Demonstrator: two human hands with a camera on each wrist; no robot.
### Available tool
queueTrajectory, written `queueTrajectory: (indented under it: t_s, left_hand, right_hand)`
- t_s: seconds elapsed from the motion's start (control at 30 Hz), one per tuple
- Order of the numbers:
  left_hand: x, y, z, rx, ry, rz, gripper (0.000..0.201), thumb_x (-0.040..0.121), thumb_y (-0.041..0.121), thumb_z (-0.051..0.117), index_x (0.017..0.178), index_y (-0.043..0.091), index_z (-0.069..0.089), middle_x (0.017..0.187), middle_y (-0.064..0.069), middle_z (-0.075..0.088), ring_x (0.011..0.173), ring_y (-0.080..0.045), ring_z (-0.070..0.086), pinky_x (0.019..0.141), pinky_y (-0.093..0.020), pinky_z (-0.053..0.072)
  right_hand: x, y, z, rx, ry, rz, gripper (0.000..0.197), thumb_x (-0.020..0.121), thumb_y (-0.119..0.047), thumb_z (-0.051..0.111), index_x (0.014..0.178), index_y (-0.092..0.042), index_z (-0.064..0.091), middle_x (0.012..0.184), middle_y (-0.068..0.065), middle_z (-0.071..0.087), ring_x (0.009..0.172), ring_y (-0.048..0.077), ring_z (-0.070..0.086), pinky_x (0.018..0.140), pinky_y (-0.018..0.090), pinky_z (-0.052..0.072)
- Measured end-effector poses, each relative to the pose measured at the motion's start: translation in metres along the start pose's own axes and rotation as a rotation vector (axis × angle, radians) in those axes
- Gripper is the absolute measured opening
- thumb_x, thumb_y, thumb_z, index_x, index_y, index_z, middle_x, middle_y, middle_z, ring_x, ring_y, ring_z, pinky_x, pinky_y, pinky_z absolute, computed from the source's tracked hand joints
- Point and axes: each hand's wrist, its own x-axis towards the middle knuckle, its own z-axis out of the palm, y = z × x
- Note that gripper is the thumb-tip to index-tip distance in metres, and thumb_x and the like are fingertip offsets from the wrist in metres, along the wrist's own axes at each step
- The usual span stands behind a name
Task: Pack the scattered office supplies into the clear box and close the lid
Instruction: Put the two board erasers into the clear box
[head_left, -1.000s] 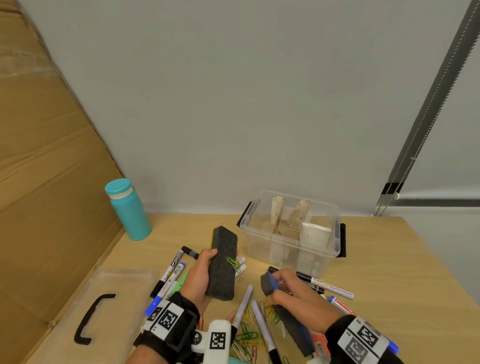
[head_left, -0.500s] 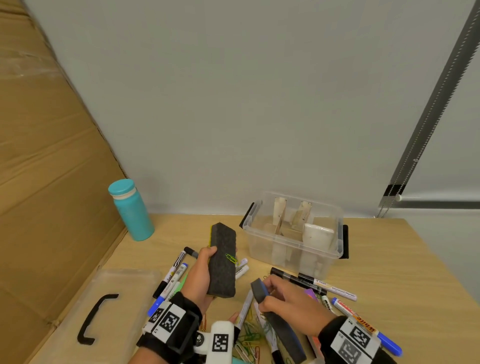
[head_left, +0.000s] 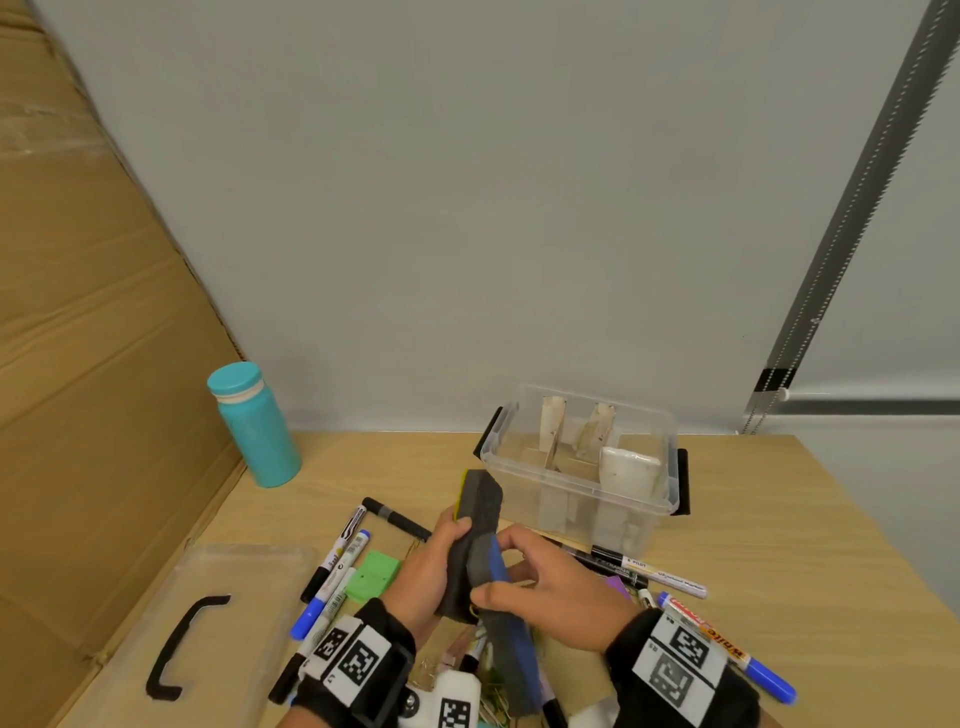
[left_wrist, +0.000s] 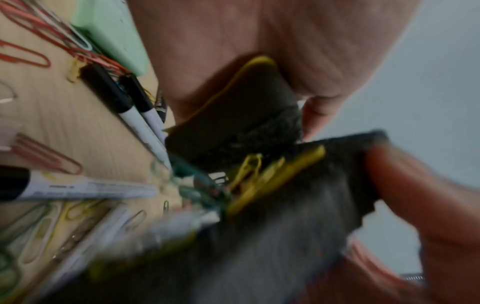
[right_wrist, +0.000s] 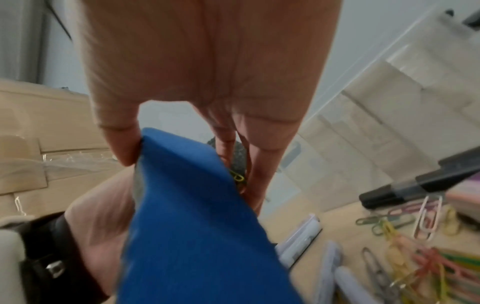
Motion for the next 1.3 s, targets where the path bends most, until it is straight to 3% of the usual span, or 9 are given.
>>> queueTrajectory:
  t_s: [0.17, 0.27, 0.37, 0.5, 0.67, 0.8, 0.9, 1.0, 1.3]
  left_hand:
    - [-0.005, 0.008, 0.004, 0.113, -0.060, 0.102, 0.029, 0.101, 0.023, 0.033, 0.118, 0.043, 0.046, 0.113, -0.009, 0.068, 0.104, -0.028, 0.064, 0.096, -0.042, 0.047]
    - [-0.004, 0.008, 0.001, 0.090, -0.022, 0.125, 0.031, 0.101, 0.023, 0.033, 0.126, 0.038, 0.043, 0.117, -0.013, 0.065, 0.110, -0.031, 0.061, 0.097, -0.043, 0.046]
    - [-0.001, 0.008, -0.003, -0.024, 0.012, 0.127, 0.032, 0.101, 0.021, 0.033, 0.131, 0.030, 0.039, 0.120, -0.018, 0.062, 0.104, -0.023, 0.064, 0.084, -0.032, 0.053]
    - [0.001, 0.004, -0.011, -0.106, 0.065, 0.121, 0.033, 0.101, 0.024, 0.034, 0.133, 0.028, 0.040, 0.119, -0.013, 0.062, 0.108, -0.028, 0.063, 0.084, -0.039, 0.051]
    - [-0.004, 0.001, -0.013, -0.093, 0.047, 0.094, 0.028, 0.099, 0.027, 0.042, 0.126, 0.021, 0.047, 0.114, -0.010, 0.064, 0.102, -0.024, 0.066, 0.096, -0.041, 0.048]
    - [-0.004, -0.006, -0.012, 0.009, 0.012, 0.112, 0.028, 0.093, 0.022, 0.053, 0.121, 0.020, 0.053, 0.115, -0.003, 0.067, 0.093, -0.012, 0.070, 0.093, -0.034, 0.050]
    - [-0.004, -0.010, -0.012, 0.057, 0.012, 0.127, 0.045, 0.084, 0.027, 0.063, 0.126, 0.020, 0.051, 0.114, -0.004, 0.068, 0.100, -0.018, 0.068, 0.092, -0.036, 0.051]
    - [-0.002, -0.011, -0.011, 0.090, 0.001, 0.135, 0.060, 0.071, 0.036, 0.067, 0.128, 0.025, 0.050, 0.113, -0.002, 0.069, 0.103, -0.019, 0.068, 0.085, -0.034, 0.051]
    - [-0.008, -0.003, 0.005, 0.019, -0.084, 0.094, 0.036, 0.090, 0.021, 0.057, 0.125, 0.024, 0.053, 0.116, -0.009, 0.069, 0.105, -0.024, 0.067, 0.090, -0.037, 0.054]
  right_hand:
    - [0.006, 0.009, 0.000, -0.024, 0.094, 0.012, 0.051, 0.063, -0.062, 0.069, 0.099, -0.029, 0.058, 0.106, 0.001, 0.067, 0.096, 0.019, 0.066, 0.093, 0.043, 0.051]
    - [0.000, 0.013, -0.006, -0.155, 0.076, 0.043, 0.047, 0.071, -0.057, 0.067, 0.104, -0.025, 0.057, 0.102, -0.003, 0.065, 0.089, 0.013, 0.062, 0.080, 0.028, 0.050]
    - [-0.006, 0.021, -0.010, -0.311, -0.005, 0.106, 0.048, 0.076, -0.055, 0.066, 0.104, -0.018, 0.055, 0.099, 0.001, 0.062, 0.082, 0.012, 0.058, 0.077, 0.028, 0.048]
    - [-0.012, 0.025, -0.021, -0.449, 0.046, 0.140, 0.052, 0.074, -0.060, 0.065, 0.106, -0.021, 0.055, 0.108, -0.001, 0.056, 0.094, 0.013, 0.057, 0.082, 0.028, 0.048]
    - [-0.017, 0.015, -0.038, -0.152, 0.109, 0.091, 0.055, 0.066, -0.062, 0.062, 0.109, -0.028, 0.057, 0.108, -0.003, 0.062, 0.098, 0.011, 0.062, 0.091, 0.034, 0.052]
    - [-0.015, 0.013, -0.043, 0.232, 0.193, 0.094, 0.020, 0.093, -0.030, 0.051, 0.108, -0.017, 0.057, 0.104, 0.009, 0.064, 0.095, 0.020, 0.064, 0.084, 0.033, 0.055]
    - [-0.011, 0.018, -0.041, 0.588, 0.275, 0.183, 0.022, 0.097, -0.018, 0.041, 0.108, -0.006, 0.056, 0.106, 0.021, 0.063, 0.100, 0.032, 0.061, 0.085, 0.039, 0.054]
    - [-0.007, 0.025, -0.037, 0.679, 0.312, 0.198, 0.031, 0.098, -0.019, 0.039, 0.123, -0.004, 0.052, 0.118, 0.024, 0.062, 0.108, 0.034, 0.061, 0.092, 0.045, 0.051]
    - [0.001, 0.015, -0.017, 0.859, 0.244, 0.081, 0.033, 0.101, -0.016, 0.035, 0.127, -0.007, 0.053, 0.123, 0.018, 0.063, 0.116, 0.030, 0.058, 0.099, 0.043, 0.046]
